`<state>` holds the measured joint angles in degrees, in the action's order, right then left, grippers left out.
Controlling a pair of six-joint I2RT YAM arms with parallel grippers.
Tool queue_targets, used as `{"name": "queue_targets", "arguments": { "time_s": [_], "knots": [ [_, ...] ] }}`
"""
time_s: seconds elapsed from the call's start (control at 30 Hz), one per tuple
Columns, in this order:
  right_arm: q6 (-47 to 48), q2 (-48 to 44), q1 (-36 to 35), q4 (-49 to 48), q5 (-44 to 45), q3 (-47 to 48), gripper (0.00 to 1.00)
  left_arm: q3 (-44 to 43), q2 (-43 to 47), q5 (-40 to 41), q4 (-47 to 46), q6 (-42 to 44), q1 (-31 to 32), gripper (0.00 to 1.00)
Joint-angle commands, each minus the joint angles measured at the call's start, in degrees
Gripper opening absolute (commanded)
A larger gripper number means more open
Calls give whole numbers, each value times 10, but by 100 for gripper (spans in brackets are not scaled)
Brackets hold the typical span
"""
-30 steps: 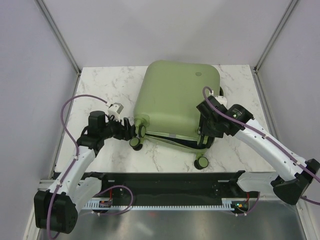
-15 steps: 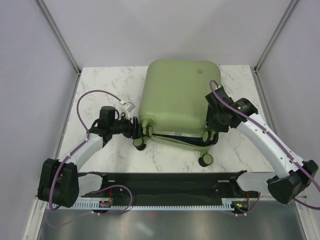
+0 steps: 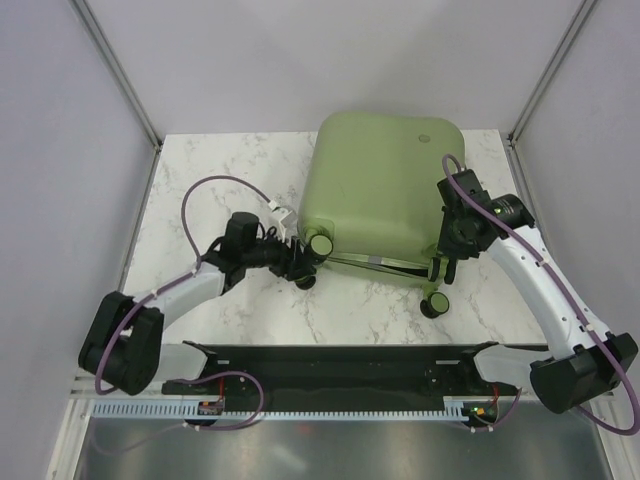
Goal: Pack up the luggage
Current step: Zip the luggage at the center of the board.
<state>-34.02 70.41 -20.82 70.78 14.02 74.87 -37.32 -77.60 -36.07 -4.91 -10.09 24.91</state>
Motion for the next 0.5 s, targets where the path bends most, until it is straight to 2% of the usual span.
{"name": "queue_targets", "arguments": {
  "time_s": [0.0, 0.13, 0.2, 0.33, 0.43, 0.47],
  "knots": [
    [-12, -4, 22, -53, -19, 5, 0, 50, 77, 11, -35, -21, -13, 67],
    [-2, -2, 46, -52, -43, 4, 0, 130, 154, 107, -71, -56, -27, 74],
    [2, 2, 57, -52, -54, 2, 0, 155, 174, 111, -126, -62, -48, 79],
    [8, 9, 62, -50, -71, 3, 0, 188, 180, 88, -234, -19, -108, 89],
    [11, 13, 63, -46, -76, 1, 0, 132, 104, -51, -260, -6, -175, 89],
    [11, 14, 65, -43, -82, -1, 0, 111, 51, -143, -261, -10, -192, 87]
  ]
}}
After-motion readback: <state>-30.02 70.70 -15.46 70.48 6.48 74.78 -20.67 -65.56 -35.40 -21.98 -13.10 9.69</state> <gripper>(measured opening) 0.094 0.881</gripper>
